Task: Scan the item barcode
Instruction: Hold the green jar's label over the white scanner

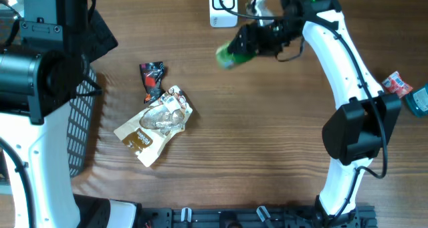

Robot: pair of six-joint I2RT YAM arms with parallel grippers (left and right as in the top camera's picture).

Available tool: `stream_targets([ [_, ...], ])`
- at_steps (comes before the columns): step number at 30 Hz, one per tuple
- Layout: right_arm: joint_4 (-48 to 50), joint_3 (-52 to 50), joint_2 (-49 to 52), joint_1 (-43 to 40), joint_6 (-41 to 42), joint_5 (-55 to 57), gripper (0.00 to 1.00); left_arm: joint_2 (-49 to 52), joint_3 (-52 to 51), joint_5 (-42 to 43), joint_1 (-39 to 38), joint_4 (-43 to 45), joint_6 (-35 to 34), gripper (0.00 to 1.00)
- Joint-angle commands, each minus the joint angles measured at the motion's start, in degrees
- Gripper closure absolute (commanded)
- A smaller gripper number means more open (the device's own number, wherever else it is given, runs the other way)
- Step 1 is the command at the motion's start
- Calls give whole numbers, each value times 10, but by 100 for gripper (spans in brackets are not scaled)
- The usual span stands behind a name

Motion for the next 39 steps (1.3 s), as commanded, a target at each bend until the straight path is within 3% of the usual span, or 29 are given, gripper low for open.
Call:
stream_targets([
  [1, 100, 16, -14, 1, -14, 139, 44, -4, 3, -1, 2, 1, -6, 0],
  [9, 375, 5, 16, 6, -86, 156, 43, -4, 3, -1, 2, 1, -6, 0],
  [17, 558, 5, 106, 15, -193, 219, 43, -4, 3, -1, 2, 2, -6, 0],
  [24, 624, 5, 128, 17, -282, 219, 43, -4, 3, -1, 2, 2, -6, 0],
  [39, 759, 5, 191, 24, -299, 218, 39, -4, 3, -1, 2, 2, -6, 0],
])
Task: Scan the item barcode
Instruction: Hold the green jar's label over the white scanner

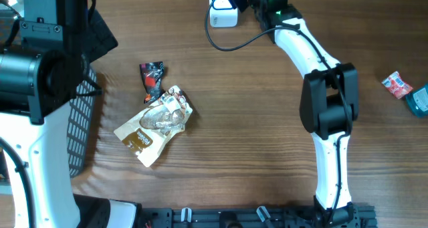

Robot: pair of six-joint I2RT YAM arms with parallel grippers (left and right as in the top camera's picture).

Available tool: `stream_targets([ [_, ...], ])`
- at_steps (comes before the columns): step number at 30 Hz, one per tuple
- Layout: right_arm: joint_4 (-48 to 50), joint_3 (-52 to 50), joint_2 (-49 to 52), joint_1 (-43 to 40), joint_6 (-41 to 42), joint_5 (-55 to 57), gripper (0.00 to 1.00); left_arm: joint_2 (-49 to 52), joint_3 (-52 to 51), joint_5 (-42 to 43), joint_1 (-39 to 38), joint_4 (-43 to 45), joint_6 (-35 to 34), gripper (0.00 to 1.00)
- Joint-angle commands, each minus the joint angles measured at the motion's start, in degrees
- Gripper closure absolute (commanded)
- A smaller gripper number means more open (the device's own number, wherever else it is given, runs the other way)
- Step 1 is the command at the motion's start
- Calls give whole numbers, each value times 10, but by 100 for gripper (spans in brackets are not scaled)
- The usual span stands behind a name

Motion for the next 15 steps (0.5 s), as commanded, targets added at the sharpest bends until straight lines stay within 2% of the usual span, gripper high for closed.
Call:
stream_targets([
  [1, 36, 8, 13, 3, -9, 2, 39, -4, 3, -1, 2, 1, -6, 0],
  [6, 69, 8, 29, 7, -9, 2, 39, -4, 3, -1, 2, 2, -6, 0],
  [15, 72, 8, 31, 7, -10, 2, 39, -4, 3, -1, 2, 2, -6, 0],
])
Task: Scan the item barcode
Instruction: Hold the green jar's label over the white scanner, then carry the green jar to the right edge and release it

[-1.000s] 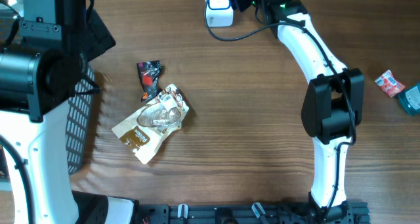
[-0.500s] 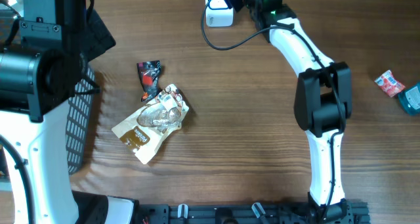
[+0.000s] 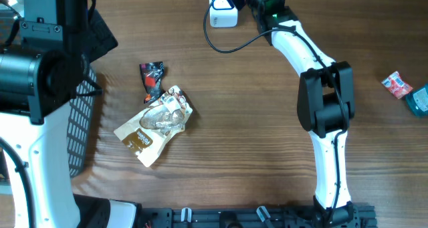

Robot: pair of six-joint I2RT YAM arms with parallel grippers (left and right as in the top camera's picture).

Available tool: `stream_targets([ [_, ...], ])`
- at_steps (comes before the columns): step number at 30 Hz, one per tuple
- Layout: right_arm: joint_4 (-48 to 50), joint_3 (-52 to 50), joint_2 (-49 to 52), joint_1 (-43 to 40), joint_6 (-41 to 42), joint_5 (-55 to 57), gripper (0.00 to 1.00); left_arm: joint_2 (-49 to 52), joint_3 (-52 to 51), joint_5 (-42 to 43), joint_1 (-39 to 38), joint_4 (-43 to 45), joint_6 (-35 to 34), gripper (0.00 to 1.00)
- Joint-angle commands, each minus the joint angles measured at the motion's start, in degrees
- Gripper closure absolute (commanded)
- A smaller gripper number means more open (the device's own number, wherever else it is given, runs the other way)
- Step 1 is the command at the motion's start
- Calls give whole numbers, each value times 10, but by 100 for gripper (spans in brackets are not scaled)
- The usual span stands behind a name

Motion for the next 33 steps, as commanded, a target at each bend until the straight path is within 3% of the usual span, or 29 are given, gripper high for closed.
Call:
stream_targets([
  [1, 10, 9, 14, 3, -8, 2, 39, -4, 3, -1, 2, 2, -6, 0],
  [33, 69, 9, 47, 15, 0, 19, 41, -4, 3, -1, 2, 2, -6, 0],
])
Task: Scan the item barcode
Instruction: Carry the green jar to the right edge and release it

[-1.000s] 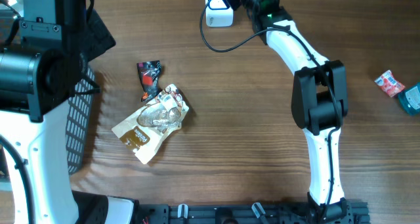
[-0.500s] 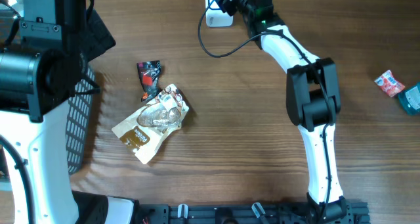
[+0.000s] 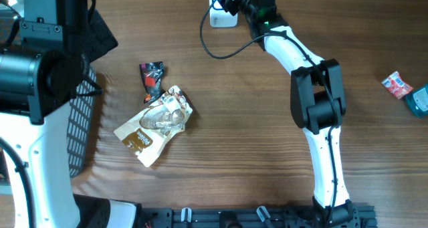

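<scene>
At the table's far edge, top centre of the overhead view, sits a white barcode scanner. My right arm reaches across to it, and my right gripper hangs right over its top, partly cut off by the frame edge. A sliver of green shows at the gripper's left. The fingers are too dark and cropped to tell how they stand. My left arm fills the left side, with its gripper out of view.
A black cable loops down from the scanner. A gold snack pouch and a dark candy wrapper lie left of centre. A black mesh basket stands at the left. A red packet and a teal item lie at the right edge.
My right gripper has shifted slightly left and farther back over the white scanner, and the arm has swung a little with it. Nothing else on the table has moved.
At first my right gripper held a green item above the table, just right of the scanner. Then the arm had stretched to the far edge, with the gripper at the scanner's right side. It has stayed there, now sitting over the scanner's top.
</scene>
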Robot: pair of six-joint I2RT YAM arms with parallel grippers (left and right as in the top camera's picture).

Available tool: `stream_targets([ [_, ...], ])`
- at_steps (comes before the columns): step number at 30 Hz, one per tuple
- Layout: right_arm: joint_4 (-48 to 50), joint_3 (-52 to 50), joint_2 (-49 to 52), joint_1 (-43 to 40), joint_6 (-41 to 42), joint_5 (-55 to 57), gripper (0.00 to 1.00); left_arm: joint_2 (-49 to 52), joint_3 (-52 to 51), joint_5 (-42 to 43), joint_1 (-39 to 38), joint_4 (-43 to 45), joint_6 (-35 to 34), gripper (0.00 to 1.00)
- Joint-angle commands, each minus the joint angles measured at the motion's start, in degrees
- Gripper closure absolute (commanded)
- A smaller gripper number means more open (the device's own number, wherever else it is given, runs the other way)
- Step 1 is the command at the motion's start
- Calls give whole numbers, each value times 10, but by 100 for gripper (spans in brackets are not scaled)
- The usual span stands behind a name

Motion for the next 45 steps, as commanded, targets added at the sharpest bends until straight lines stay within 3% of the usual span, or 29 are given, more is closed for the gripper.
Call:
stream_targets([
  [1, 9, 9, -6, 2, 19, 8, 40, -4, 3, -1, 2, 1, -6, 0],
  [6, -13, 9, -50, 2, 19, 38, 40, -4, 3, -1, 2, 1, -6, 0],
  [12, -110, 9, -134, -19, 20, 125, 41, -4, 3, -1, 2, 1, -6, 0],
  [18, -289, 9, -222, -76, 120, 141, 38, -4, 3, -1, 2, 1, -6, 0],
  [24, -508, 9, -242, -181, 284, 145, 38, -4, 3, -1, 2, 1, -6, 0],
  [30, -664, 9, -241, -279, 334, 173, 34, -4, 3, -1, 2, 1, -6, 0],
  [39, -709, 8, -217, -436, 333, 196, 33, -4, 3, -1, 2, 1, -6, 0],
  [45, -693, 8, -136, -466, 332, 196, 28, -4, 3, -1, 2, 1, -6, 0],
])
